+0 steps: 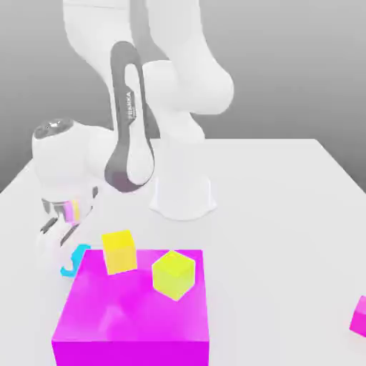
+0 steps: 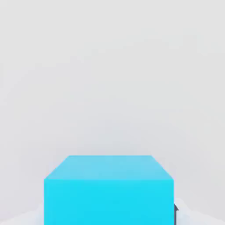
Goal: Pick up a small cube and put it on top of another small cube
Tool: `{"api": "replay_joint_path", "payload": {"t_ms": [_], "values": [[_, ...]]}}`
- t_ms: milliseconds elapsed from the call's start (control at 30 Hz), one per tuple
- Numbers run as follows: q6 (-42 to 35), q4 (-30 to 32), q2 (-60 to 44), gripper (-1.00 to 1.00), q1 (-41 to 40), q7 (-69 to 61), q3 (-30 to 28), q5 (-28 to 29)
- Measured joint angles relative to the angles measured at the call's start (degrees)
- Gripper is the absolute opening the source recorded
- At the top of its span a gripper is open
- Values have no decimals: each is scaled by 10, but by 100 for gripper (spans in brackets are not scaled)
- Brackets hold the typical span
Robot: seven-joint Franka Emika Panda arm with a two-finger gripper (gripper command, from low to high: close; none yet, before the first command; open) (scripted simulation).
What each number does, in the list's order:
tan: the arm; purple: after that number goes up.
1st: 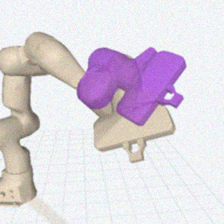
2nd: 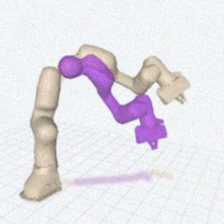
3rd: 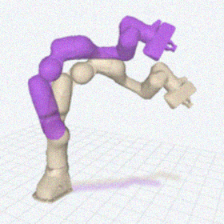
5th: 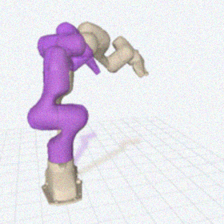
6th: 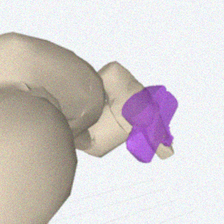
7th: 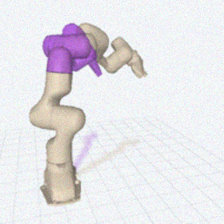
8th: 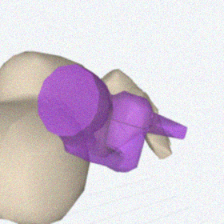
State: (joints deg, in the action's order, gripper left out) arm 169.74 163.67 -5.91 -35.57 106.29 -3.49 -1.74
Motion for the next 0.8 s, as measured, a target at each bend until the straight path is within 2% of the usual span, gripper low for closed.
{"api": "replay_joint_path", "payload": {"t_ms": [67,133,233,467,533,600,667,767,800], "values": [[-33,8,41,-100,-5,10,1,13],[-64,-12,69,-100,-4,-13,12,-13],[-126,-57,107,-100,64,-55,42,-58],[-270,-141,187,-100,166,-101,111,-99],[-310,-163,208,-100,196,-111,133,-106],[-341,-156,220,-100,205,-88,158,-77],[-336,-137,210,-100,197,-62,173,-46],[-275,-116,162,-100,191,-46,182,-26],[-252,-110,144,100,191,-42,183,-21]]}}
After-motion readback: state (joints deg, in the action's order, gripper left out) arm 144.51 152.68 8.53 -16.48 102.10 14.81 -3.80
